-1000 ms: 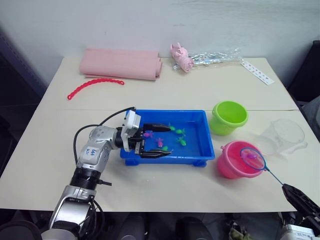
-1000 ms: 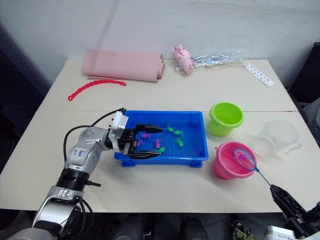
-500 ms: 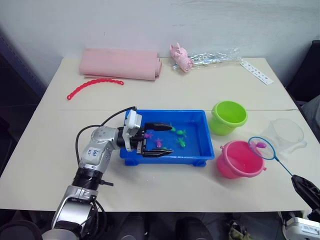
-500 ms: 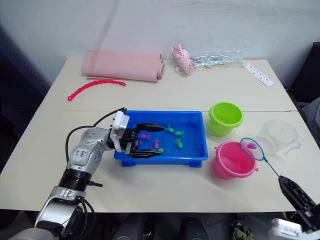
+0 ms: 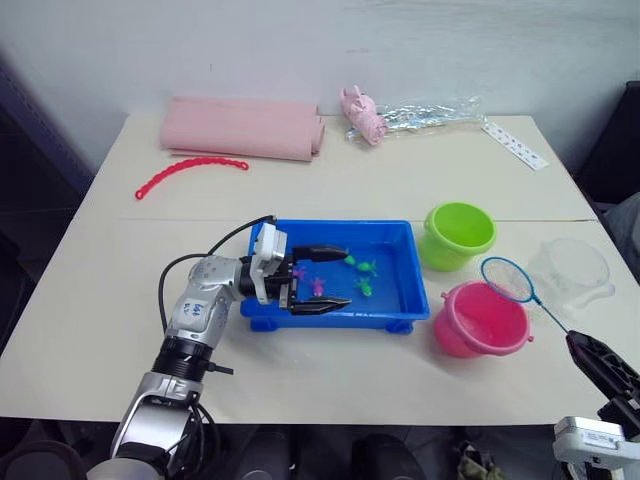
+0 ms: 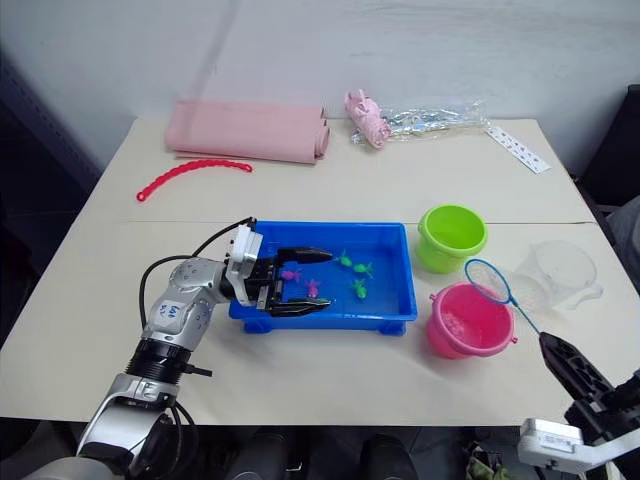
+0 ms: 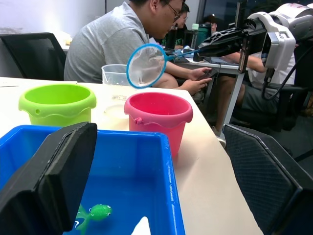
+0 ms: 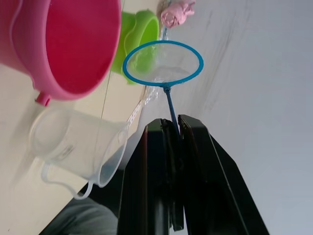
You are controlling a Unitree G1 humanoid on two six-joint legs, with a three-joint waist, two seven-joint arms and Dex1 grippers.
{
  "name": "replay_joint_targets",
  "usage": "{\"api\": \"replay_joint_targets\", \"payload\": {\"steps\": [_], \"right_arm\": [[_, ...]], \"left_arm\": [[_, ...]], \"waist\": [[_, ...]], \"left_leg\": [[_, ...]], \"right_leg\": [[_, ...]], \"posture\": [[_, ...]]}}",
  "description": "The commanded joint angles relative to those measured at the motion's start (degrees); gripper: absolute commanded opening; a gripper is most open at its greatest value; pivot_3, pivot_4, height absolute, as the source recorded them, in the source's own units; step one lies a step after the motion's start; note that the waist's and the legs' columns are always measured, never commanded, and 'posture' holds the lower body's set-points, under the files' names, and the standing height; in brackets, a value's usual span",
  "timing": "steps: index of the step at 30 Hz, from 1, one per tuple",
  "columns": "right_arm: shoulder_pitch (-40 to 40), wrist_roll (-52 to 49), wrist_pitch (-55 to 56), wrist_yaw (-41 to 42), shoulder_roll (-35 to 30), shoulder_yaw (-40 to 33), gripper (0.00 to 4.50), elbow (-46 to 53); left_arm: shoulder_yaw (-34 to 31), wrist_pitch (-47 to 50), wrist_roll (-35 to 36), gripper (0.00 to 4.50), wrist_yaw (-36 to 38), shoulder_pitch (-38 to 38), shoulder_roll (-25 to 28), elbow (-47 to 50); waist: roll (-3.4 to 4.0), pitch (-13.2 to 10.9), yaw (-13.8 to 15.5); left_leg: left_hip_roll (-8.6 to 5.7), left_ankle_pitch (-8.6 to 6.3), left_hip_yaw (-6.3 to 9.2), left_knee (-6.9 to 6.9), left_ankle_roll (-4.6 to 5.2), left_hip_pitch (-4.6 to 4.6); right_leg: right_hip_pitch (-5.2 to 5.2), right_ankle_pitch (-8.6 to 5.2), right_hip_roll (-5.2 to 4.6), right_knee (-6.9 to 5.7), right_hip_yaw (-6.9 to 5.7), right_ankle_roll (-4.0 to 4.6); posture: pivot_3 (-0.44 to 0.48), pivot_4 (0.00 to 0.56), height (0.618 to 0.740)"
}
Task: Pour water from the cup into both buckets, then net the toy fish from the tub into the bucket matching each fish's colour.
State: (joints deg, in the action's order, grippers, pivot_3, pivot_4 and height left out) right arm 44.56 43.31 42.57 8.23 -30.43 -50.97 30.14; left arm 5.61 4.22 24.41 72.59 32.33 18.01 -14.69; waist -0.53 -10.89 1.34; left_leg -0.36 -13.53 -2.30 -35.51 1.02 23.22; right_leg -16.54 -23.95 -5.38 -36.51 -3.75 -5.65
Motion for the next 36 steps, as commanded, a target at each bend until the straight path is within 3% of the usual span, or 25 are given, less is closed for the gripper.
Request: {"api": "replay_joint_targets", "payload": {"steps": [1, 6, 10, 14, 17, 20, 25, 32, 36], "right_arm": [[0.99, -5.94, 0.88, -1.25, -0.29, -0.98, 0.0, -2.51], [2.38, -15.93, 3.31, 1.14, -1.68, 2.04, 0.0, -5.54], [4.71, -35.6, 0.31, 9.1, -4.91, 8.65, 0.0, -7.22], [4.12, -58.81, -9.84, 16.86, -9.86, 13.68, 0.0, -2.14], [1.16, -70.9, -22.06, 23.24, -17.12, 16.25, 0.0, 1.71], [-9.82, -77.73, -34.11, 28.16, -28.17, 20.07, 0.0, 3.44], [-28.17, -89.26, -52.32, 29.04, -34.99, 28.11, 0.0, 1.98], [-54.85, -84.47, -64.68, 39.27, -35.47, 46.95, 0.0, -5.08], [-67.09, -78.34, -69.11, 42.03, -30.24, 56.64, 0.0, -9.62]], "left_arm": [[-0.53, -0.61, -0.21, 4.47, -0.12, -0.21, 0.48, 0.39], [-0.91, -0.28, -0.26, 4.47, -0.17, -0.46, 1.66, 1.04], [-2.79, 0.82, 1.05, 4.47, 0.07, -0.74, 4.2, 1.76], [-6.15, 0.2, 1.54, 4.47, 1.77, -1.8, 9.12, 0.41], [-9.37, 0.07, 1.98, 4.47, 2.29, -2.95, 12.83, -0.92], [-12.35, 0.36, 2.51, 4.47, 2.93, -6.47, 16.9, 0.2], [-16.98, 0.69, 3.54, 4.47, 0.49, -11.56, 19.61, 2.77], [-19.96, -0.01, 3.1, 4.47, 0.0, -17.28, 23.1, 3.67], [-20.44, 1.0, 3.72, 4.47, -1.05, -18.82, 23.33, 6.26]], "waist": [[0.0, 0.0, -0.03], [0.0, 0.0, -0.16], [0.0, 0.0, -0.34], [0.0, 0.0, -0.85], [0.0, 0.0, -1.59], [0.0, -0.01, -2.12], [-0.04, -0.07, -0.9], [-0.06, -0.17, -0.71], [-0.07, -0.18, -1.15]], "left_leg": [[0.0, 0.0, 0.0, 0.0, 0.0, 0.0], [0.02, 0.0, 0.0, 0.01, 0.0, -0.01], [0.02, 0.0, 0.0, 0.01, 0.02, -0.01], [0.06, -0.01, 0.0, 0.01, 0.04, -0.02], [0.07, -0.02, 0.04, 0.01, 0.07, -0.03], [0.1, -0.05, -0.03, -0.04, 0.13, -0.1], [0.12, -0.06, 0.18, -0.09, 0.14, 0.08], [0.09, -0.2, 0.18, -0.44, 0.29, 0.24], [0.11, -0.27, 0.22, -0.47, 0.26, 0.23]], "right_leg": [[0.0, 0.0, 0.0, 0.0, 0.0, 0.0], [0.0, 0.0, 0.0, 0.0, 0.0, 0.0], [0.01, 0.0, 0.0, 0.0, 0.0, 0.0], [0.02, 0.0, 0.0, -0.01, -0.02, 0.0], [0.04, 0.0, -0.01, -0.02, -0.08, 0.0], [0.04, 0.0, -0.02, -0.04, -0.04, 0.0], [0.03, 0.0, -0.06, 0.0, -0.27, 0.0], [0.04, 0.01, -0.18, 0.05, -0.35, -0.02], [0.03, 0.01, -0.19, 0.04, -0.35, -0.02]], "posture": [[0.0, 0.15, 0.74], [0.0, 0.15, 0.74], [0.0, 0.15, 0.74], [0.0, 0.15, 0.74], [0.0, 0.15, 0.74], [0.0, 0.15, 0.74], [0.0, 0.15, 0.74], [0.0, 0.15, 0.74], [0.0, 0.15, 0.74]]}}
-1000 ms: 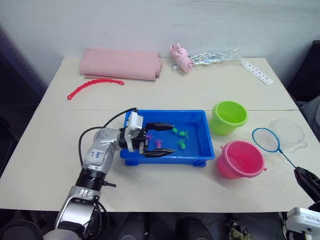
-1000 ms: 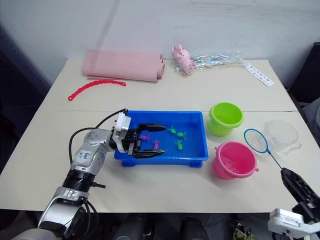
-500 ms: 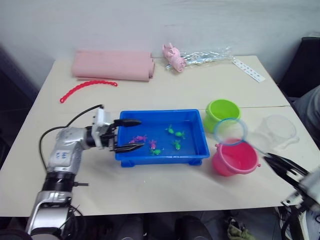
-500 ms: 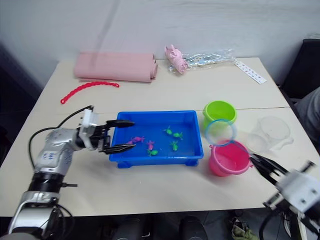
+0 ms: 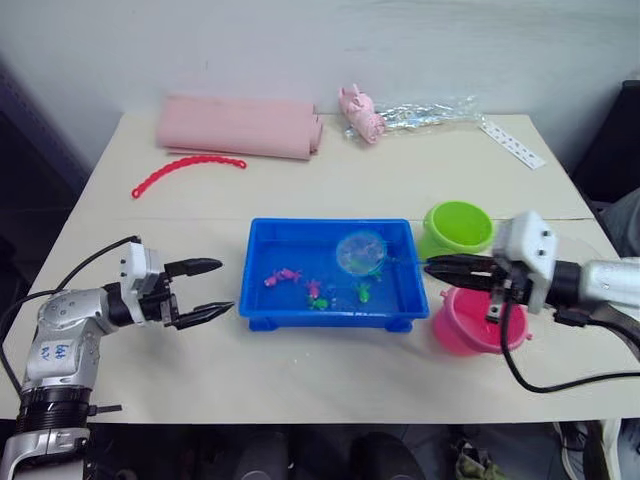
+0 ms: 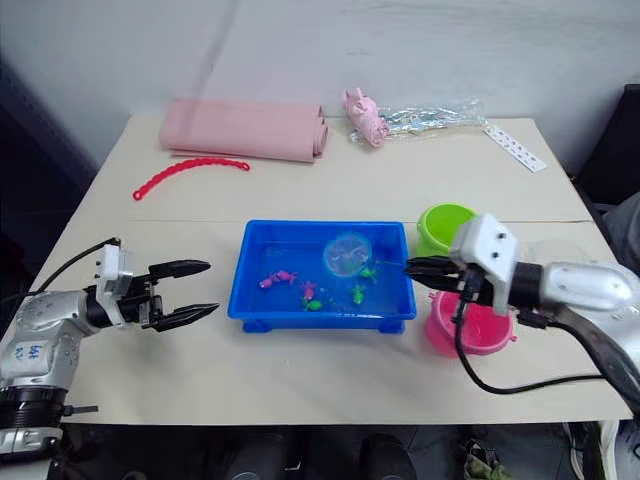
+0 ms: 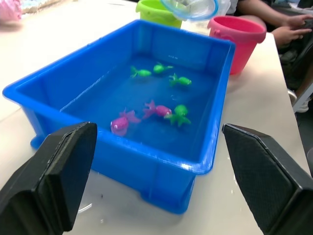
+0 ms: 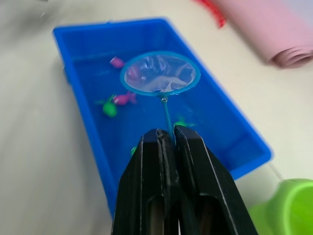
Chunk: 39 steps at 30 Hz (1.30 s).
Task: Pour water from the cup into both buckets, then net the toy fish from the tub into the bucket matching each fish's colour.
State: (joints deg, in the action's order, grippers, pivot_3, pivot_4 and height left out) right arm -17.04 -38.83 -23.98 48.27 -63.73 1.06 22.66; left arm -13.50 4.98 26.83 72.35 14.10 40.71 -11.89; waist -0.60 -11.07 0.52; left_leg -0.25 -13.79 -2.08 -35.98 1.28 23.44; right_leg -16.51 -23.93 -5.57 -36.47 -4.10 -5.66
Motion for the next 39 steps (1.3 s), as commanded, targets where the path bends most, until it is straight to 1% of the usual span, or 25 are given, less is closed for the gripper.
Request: {"api": "replay_joint_targets", "payload": {"steps": [1, 4, 7, 10, 12, 15, 21, 27, 31, 39], "right_arm": [[-7.77, 5.81, -2.83, 2.43, 4.88, 6.68, 0.0, -3.58], [-12.0, 12.46, -2.38, 3.59, 8.61, 11.6, 0.0, -7.62], [-14.36, 16.8, -2.19, 3.98, 11.31, 13.75, 0.0, -10.6], [-16.2, 21.97, -1.1, 5.64, 12.14, 16.05, 0.0, -12.76], [-17.17, 26.31, 1.61, 5.93, 12.79, 17.83, 0.0, -14.9], [-17.92, 28.97, 3.29, 7.17, 14.66, 18.89, 0.0, -16.44], [-17.92, 31.41, 3.21, 9.41, 18.49, 19.54, 0.0, -16.27], [-18.36, 30.89, -0.49, 9.82, 22.6, 18.56, 0.0, -16.89], [-17.81, 29.4, -2.27, 10.36, 24.44, 17.5, 0.0, -16.45], [-16.99, 24.21, -8.26, 9.75, 28.34, 12.85, 0.0, -17.11]], "left_arm": [[-1.15, 0.97, 1.46, 4.47, -1.13, -1.09, 0.74, 4.78], [-0.27, 3.22, 1.73, 4.47, -1.4, -1.94, 1.46, 8.19], [0.37, 4.6, 1.42, 4.47, -1.15, -1.76, 2.44, 9.97], [0.81, 5.25, 0.72, 4.47, -0.88, -0.78, 3.74, 10.21], [1.08, 5.66, 0.64, 4.47, -0.95, 0.35, 4.35, 9.93], [1.35, 6.08, 0.55, 4.47, -1.11, 1.19, 4.6, 10.05], [1.38, 6.73, 0.57, 4.47, -1.77, 1.11, 4.67, 11.12], [1.37, 7.21, 0.54, 4.47, -2.5, 0.17, 4.57, 12.24], [1.2, 7.45, 0.56, 4.47, -2.91, -0.11, 4.67, 12.61], [0.87, 7.31, 0.41, 4.47, -3.34, 0.12, 4.8, 11.94]], "waist": [[0.0, 0.0, -0.38], [0.01, 0.0, -0.73], [0.02, -0.01, -0.78], [0.05, -0.03, -0.78], [0.05, -0.03, -0.77], [0.05, -0.03, -0.78], [0.05, -0.03, -0.87], [0.05, -0.03, -0.87], [0.06, -0.03, -0.79], [0.06, -0.04, -0.81]], "left_leg": [[0.0, 0.0, 0.0, 0.0, 0.0, 0.01], [0.0, -0.03, -0.01, 0.04, -0.04, 0.06], [0.0, -0.03, -0.02, 0.07, -0.05, 0.12], [0.0, -0.03, -0.02, 0.04, -0.04, 0.13], [0.0, -0.03, -0.03, 0.02, -0.05, 0.12], [-0.01, -0.03, -0.03, 0.0, -0.05, 0.1], [0.0, -0.03, -0.04, 0.06, -0.06, 0.11], [0.0, -0.03, -0.04, 0.04, -0.07, 0.11], [0.0, -0.03, -0.04, 0.04, -0.08, 0.11], [0.0, -0.03, -0.03, 0.05, -0.08, 0.11]], "right_leg": [[-0.02, 0.0, 0.0, -0.01, 0.01, 0.0], [-0.07, 0.0, 0.02, -0.03, -0.01, 0.0], [-0.1, 0.0, 0.04, -0.12, -0.04, 0.0], [-0.12, 0.0, 0.04, -0.17, -0.05, 0.0], [-0.12, 0.0, 0.04, -0.16, -0.05, 0.0], [-0.12, 0.0, 0.03, -0.09, -0.04, 0.0], [-0.17, 0.0, 0.06, -0.32, -0.04, 0.0], [-0.17, 0.0, 0.06, -0.35, -0.03, 0.0], [-0.17, 0.0, 0.06, -0.34, -0.03, 0.0], [-0.17, 0.0, 0.06, -0.34, -0.03, 0.0]], "posture": [[0.0, 0.15, 0.74], [0.0, 0.15, 0.74], [0.0, 0.15, 0.74], [0.0, 0.15, 0.74], [0.0, 0.15, 0.74], [0.0, 0.15, 0.74], [0.0, 0.15, 0.74], [0.0, 0.15, 0.74], [0.0, 0.15, 0.74], [0.0, 0.15, 0.74]]}}
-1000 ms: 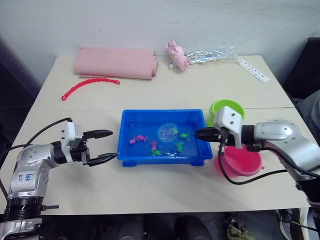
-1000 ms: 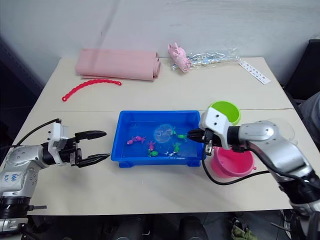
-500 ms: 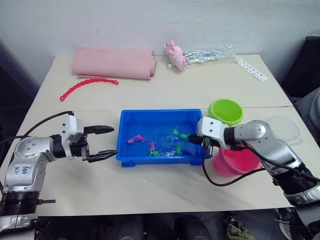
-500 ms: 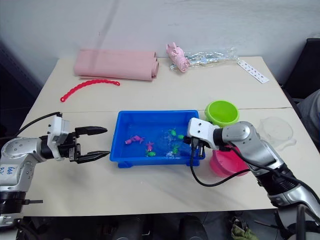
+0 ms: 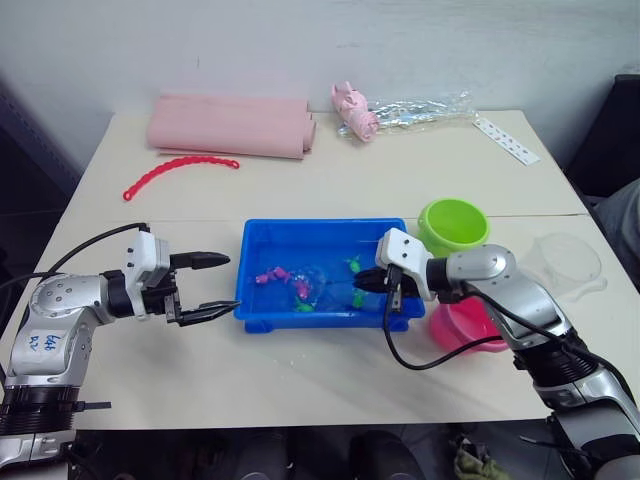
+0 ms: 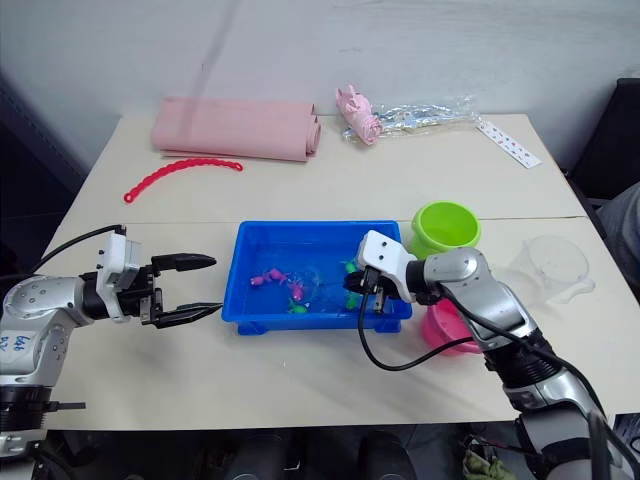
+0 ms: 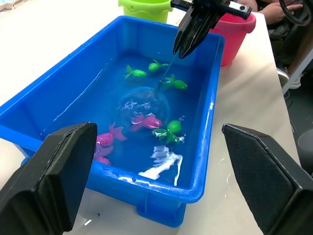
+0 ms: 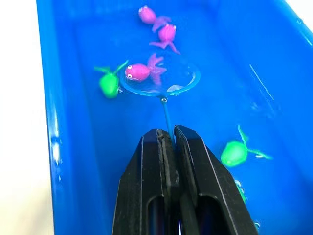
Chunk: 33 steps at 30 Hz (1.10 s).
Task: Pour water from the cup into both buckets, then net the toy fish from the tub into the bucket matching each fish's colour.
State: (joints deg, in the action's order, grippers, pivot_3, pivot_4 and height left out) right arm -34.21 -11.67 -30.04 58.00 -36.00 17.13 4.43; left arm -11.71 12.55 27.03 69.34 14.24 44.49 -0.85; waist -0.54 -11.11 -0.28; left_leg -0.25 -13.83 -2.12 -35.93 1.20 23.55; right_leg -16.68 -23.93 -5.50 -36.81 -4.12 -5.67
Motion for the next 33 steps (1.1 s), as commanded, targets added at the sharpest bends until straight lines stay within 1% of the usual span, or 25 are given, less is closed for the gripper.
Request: {"api": "replay_joint_targets", "payload": {"steps": [1, 6, 9, 12, 15, 18, 21, 23, 24, 26, 29, 33], "right_arm": [[0.27, -3.77, -3.2, 0.1, 0.8, -3.92, 0.0, 1.17], [1.06, -6.71, -5.22, 1.23, 0.05, -6.98, 0.0, 2.62], [2.38, -8.14, -5.02, 2.18, -1.47, -9.0, 0.0, 4.3], [6.48, -10.03, -2.4, 4.18, -5.34, -13.56, 0.0, 8.02], [10.48, -11.22, 0.53, 4.09, -7.32, -17.93, 0.0, 11.07], [17.17, -14.62, 2.12, 3.82, -8.46, -25.82, 0.0, 15.78], [23.98, -15.65, 5.1, 4.66, -10.08, -32.25, 0.0, 19.17], [28.32, -16.49, 6.06, 3.52, -10.33, -37.88, 0.0, 20.9], [30.05, -16.96, 6.54, 2.84, -10.09, -40.57, 0.0, 21.57], [31.96, -17.62, 7.22, 2.02, -9.96, -43.14, 0.0, 22.31], [42.1, -18.24, 8.75, 3.59, -9.11, -53.07, 0.0, 25.61], [52.04, -18.24, 13.03, 5.04, -7.24, -63.72, 0.0, 27.5]], "left_arm": [[-0.98, -0.34, 0.19, 4.47, -0.34, 0.06, 1.04, 0.73], [-1.03, -0.75, 0.05, 4.47, -0.36, 0.51, 1.13, -0.01], [-0.98, -1.04, 0.01, 4.47, -0.27, 0.68, 1.09, -0.31], [-0.33, -1.35, 0.1, 4.47, 0.15, 1.6, 0.66, -0.93], [0.89, -1.54, 0.25, 4.47, 0.6, 2.91, -0.26, -1.5], [2.65, -1.2, 0.75, 4.47, 0.94, 4.71, -2.17, -1.55], [3.67, 0.08, 1.57, 4.47, 0.43, 5.96, -4.15, -0.66], [5.0, 1.08, 1.98, 4.47, 0.88, 6.83, -5.24, 0.23], [5.78, 1.39, 2.0, 4.47, 1.48, 7.27, -5.57, 0.55], [6.54, 1.69, 1.99, 4.47, 2.11, 7.76, -5.81, 0.76], [8.65, 3.04, 2.63, 4.47, 3.32, 11.61, -7.59, -0.81], [10.7, 3.9, 3.32, 4.47, 4.38, 14.59, -10.8, -1.28]], "waist": [[0.0, 0.0, -0.01], [0.0, 0.0, 0.01], [0.01, -0.01, 0.0], [0.02, -0.01, 0.25], [0.02, -0.02, 0.21], [0.02, -0.02, 0.27], [0.03, -0.02, 0.38], [0.03, -0.02, 0.38], [0.02, -0.03, 0.39], [0.02, -0.03, 0.29], [0.03, -0.03, 0.61], [0.06, -0.04, 1.63]], "left_leg": [[0.0, 0.0, 0.0, 0.0, 0.0, 0.0], [0.0, 0.0, 0.0, 0.01, 0.0, 0.0], [0.0, -0.01, -0.01, 0.02, 0.0, 0.0], [0.0, -0.02, 0.01, 0.04, 0.0, 0.01], [-0.02, -0.03, -0.01, 0.05, 0.02, 0.03], [-0.01, -0.03, -0.01, 0.06, 0.01, 0.0], [-0.02, -0.02, -0.01, 0.1, 0.01, 0.01], [-0.02, -0.03, -0.02, 0.11, 0.01, 0.03], [-0.02, -0.02, -0.02, 0.11, 0.01, 0.03], [-0.02, -0.02, -0.02, 0.09, 0.01, 0.02], [-0.02, 0.01, -0.03, 0.08, -0.01, -0.03], [-0.03, 0.0, -0.06, 0.06, -0.01, -0.04]], "right_leg": [[0.0, 0.0, 0.0, 0.0, 0.0, 0.0], [0.0, 0.0, 0.0, 0.01, 0.0, 0.0], [0.0, 0.0, 0.0, 0.02, 0.0, 0.0], [0.01, 0.0, 0.0, 0.05, -0.02, 0.0], [0.03, 0.0, -0.02, 0.17, -0.01, 0.0], [0.05, 0.0, 0.0, 0.29, -0.02, 0.0], [0.07, 0.0, 0.01, 0.28, -0.04, -0.01], [0.1, 0.01, 0.02, 0.28, -0.05, -0.01], [0.1, 0.01, 0.02, 0.28, -0.04, -0.01], [0.11, 0.01, 0.03, 0.29, -0.05, -0.02], [0.11, 0.01, 0.05, 0.36, -0.04, -0.02], [0.15, 0.01, 0.07, 0.37, 0.0, -0.02]], "posture": [[0.0, 0.15, 0.74], [0.0, 0.15, 0.74], [0.0, 0.15, 0.74], [0.0, 0.15, 0.74], [0.0, 0.15, 0.74], [0.0, 0.15, 0.74], [0.0, 0.15, 0.74], [0.0, 0.15, 0.74], [0.0, 0.15, 0.74], [0.0, 0.15, 0.74], [0.0, 0.15, 0.74], [0.0, 0.15, 0.74]]}}
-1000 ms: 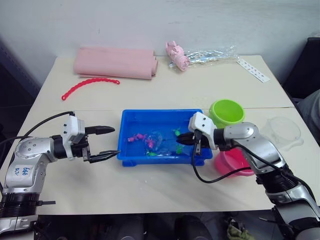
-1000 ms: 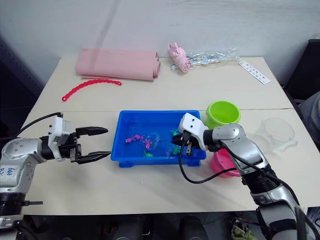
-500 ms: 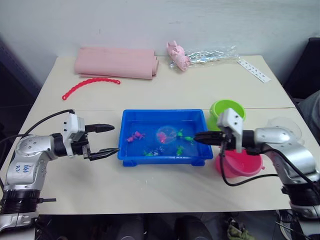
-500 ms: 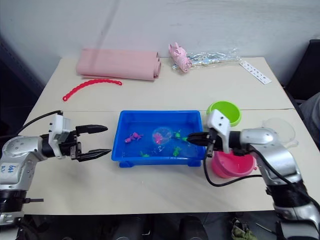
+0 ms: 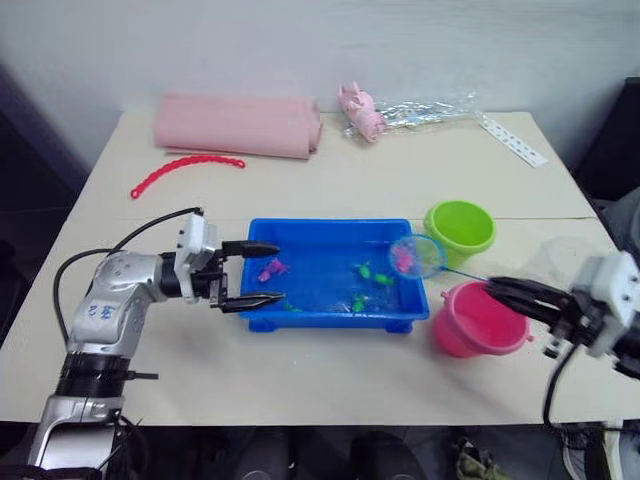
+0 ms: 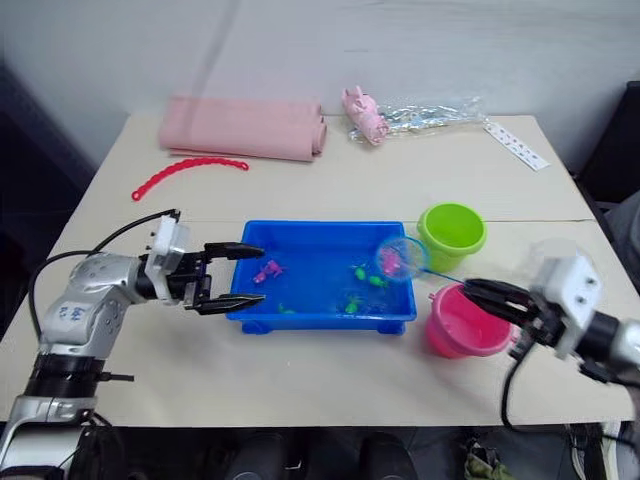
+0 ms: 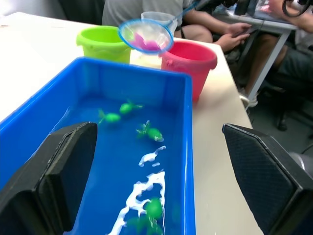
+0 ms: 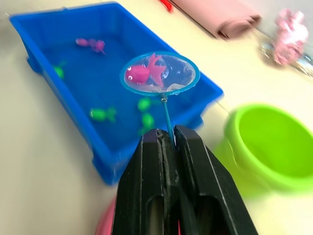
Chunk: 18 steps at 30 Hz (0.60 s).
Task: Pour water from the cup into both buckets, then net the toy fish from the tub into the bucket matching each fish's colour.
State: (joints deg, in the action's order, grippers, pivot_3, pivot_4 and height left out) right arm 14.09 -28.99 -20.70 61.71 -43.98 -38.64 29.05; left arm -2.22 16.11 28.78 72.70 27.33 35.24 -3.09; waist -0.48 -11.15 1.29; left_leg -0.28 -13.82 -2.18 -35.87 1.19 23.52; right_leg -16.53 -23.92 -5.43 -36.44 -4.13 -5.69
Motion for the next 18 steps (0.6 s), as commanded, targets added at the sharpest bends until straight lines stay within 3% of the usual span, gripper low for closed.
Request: {"api": "replay_joint_targets", "payload": {"steps": [1, 5, 11, 16, 18], "right_arm": [[6.38, -0.92, 4.83, 1.76, 1.56, -10.98, 0.0, 3.0], [14.44, -0.39, 9.07, 2.77, 4.78, -17.68, 0.0, 3.59], [20.95, 4.54, 17.51, 0.0, 10.39, -19.15, 0.0, 4.3], [21.75, 14.37, 35.64, -1.96, 12.02, -18.63, 0.0, -0.7], [21.52, 20.46, 47.72, -2.71, 11.48, -18.3, 0.0, -3.61]], "left_arm": [[1.93, 0.4, 1.54, 4.47, 1.37, 2.12, -2.4, 0.87], [3.87, -0.14, 0.98, 4.47, 2.65, 4.14, -4.92, -0.87], [5.46, -1.9, -0.09, 4.47, 4.98, 6.72, -7.11, -4.92], [6.01, -3.14, -0.79, 4.47, 5.89, 7.52, -8.2, -7.08], [6.17, -3.53, -1.02, 4.47, 6.02, 7.34, -8.66, -7.5]], "waist": [[0.0, 0.0, 0.06], [-0.01, 0.0, 0.16], [0.02, 0.0, 0.02], [0.03, 0.0, -0.08], [0.03, 0.0, -0.03]], "left_leg": [[-0.02, 0.0, -0.03, -0.01, 0.02, -0.01], [-0.01, 0.01, -0.03, -0.02, 0.02, -0.07], [-0.01, 0.06, -0.11, 0.19, -0.07, -0.24], [-0.01, 0.07, -0.12, 0.25, -0.09, -0.25], [-0.01, 0.07, -0.12, 0.25, -0.1, -0.25]], "right_leg": [[0.0, 0.01, -0.01, 0.01, 0.03, -0.01], [0.06, 0.01, 0.01, 0.03, 0.06, -0.01], [0.07, 0.01, 0.04, 0.03, 0.2, -0.01], [0.05, 0.0, 0.05, 0.09, 0.24, -0.01], [0.06, 0.0, 0.04, 0.11, 0.24, -0.01]], "posture": [[0.0, 0.15, 0.74], [0.0, 0.15, 0.74], [0.0, 0.15, 0.74], [0.0, 0.15, 0.74], [0.0, 0.15, 0.74]]}}
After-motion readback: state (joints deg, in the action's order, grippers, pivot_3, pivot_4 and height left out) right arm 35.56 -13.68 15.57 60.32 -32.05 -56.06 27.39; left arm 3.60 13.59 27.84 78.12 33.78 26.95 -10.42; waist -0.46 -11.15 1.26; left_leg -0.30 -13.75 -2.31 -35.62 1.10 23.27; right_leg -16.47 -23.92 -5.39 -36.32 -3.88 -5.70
